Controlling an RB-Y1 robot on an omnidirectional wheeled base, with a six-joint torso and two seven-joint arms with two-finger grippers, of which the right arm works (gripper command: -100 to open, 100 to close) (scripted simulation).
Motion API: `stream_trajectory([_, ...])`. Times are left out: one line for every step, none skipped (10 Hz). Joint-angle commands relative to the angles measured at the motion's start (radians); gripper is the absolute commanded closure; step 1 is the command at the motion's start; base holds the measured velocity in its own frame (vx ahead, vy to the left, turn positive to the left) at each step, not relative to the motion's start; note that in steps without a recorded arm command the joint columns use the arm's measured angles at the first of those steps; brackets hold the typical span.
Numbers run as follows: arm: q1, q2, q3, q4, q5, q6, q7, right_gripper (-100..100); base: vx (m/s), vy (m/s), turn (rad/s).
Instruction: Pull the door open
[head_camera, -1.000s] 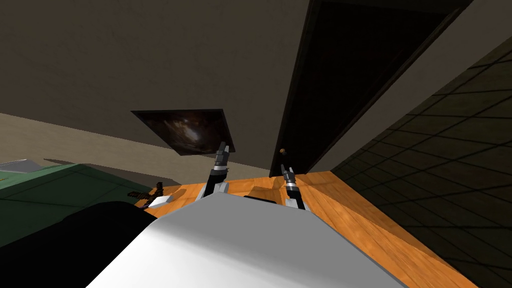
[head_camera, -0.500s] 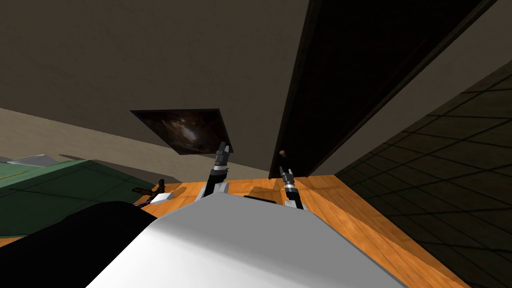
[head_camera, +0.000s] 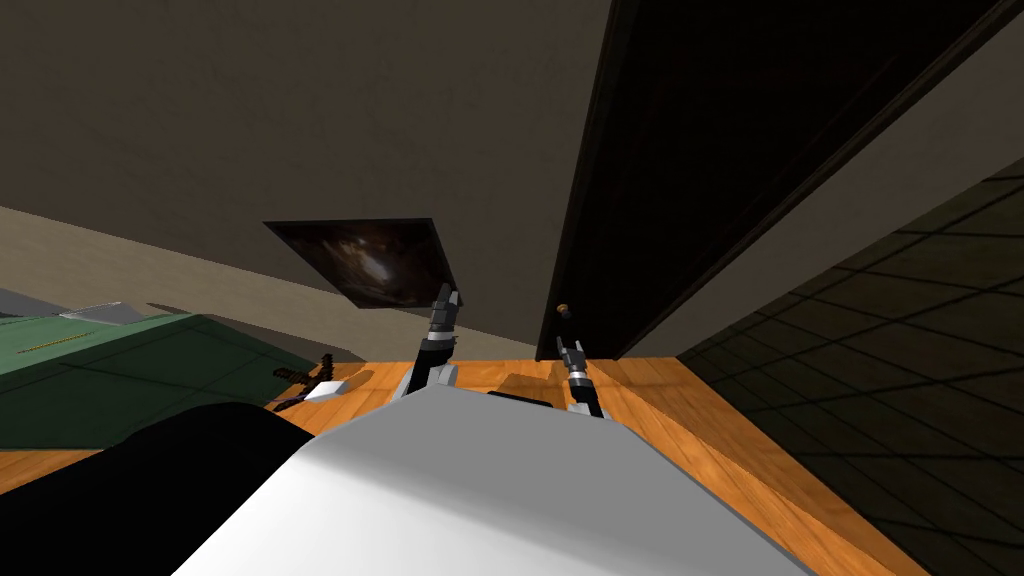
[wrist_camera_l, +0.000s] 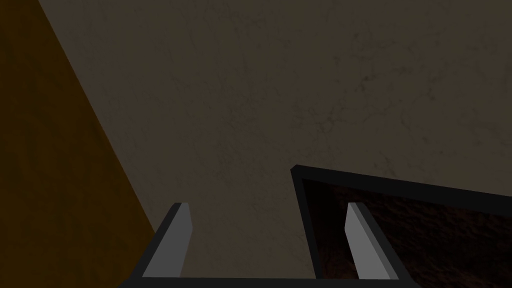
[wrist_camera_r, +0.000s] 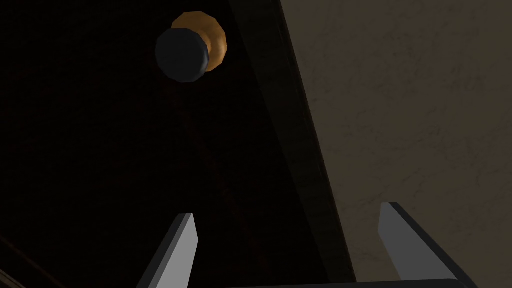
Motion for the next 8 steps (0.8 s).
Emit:
stream_trajectory([-0.007,-0.003,0.003,0.024,-0.002,-0.005,0.029,-100,0.065,-0.096,0.066])
stream_trajectory([-0.011,-0.003,0.006,0.038,-0.003,-0.008,0.046,-100,0.057,-0.098,0.059])
stream_trajectory([-0.014,-0.003,0.008,0.053,-0.004,-0.011,0.062,-100,0.050,-0.096,0.058])
stream_trajectory([-0.018,-0.004,0.011,0.067,-0.005,-0.014,0.079,-100,0.056,-0.084,0.057])
stream_trajectory([-0.022,-0.004,0.013,0.082,-0.006,-0.018,0.095,-100,0.054,-0.074,0.057])
stream_trajectory([-0.025,-0.004,0.015,0.095,-0.006,-0.021,0.111,-100,0.052,-0.081,0.061])
stream_trajectory([-0.031,-0.004,0.019,0.118,-0.008,-0.026,0.137,-100,0.059,-0.114,0.077])
stream_trajectory([-0.034,-0.004,0.021,0.129,-0.008,-0.029,0.150,-100,0.065,-0.116,0.065])
